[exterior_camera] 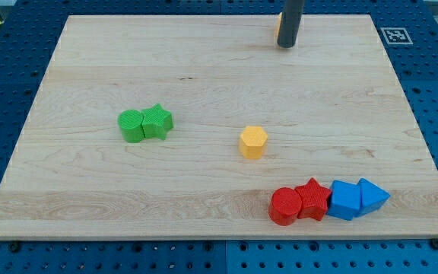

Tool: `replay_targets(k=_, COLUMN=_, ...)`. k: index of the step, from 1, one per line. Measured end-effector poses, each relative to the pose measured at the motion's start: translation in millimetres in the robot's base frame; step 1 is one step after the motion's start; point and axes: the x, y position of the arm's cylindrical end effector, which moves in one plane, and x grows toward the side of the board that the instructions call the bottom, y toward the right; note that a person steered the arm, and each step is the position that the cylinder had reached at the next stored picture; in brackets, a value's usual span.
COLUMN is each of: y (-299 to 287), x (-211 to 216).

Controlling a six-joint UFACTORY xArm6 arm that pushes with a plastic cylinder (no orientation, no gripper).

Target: Push the yellow heart right a bit

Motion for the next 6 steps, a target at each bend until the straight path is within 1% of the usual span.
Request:
replay_targets(k=1, y=-19.3, x=-7.7)
replay_targets(k=2, y=-22.0, x=-36.0)
replay_targets(k=3, y=-1.4, x=-47.0)
replay_targets(k=5, y=92.9, x=-47.1)
replay_targets(k=6, y=92.7, x=-21.4)
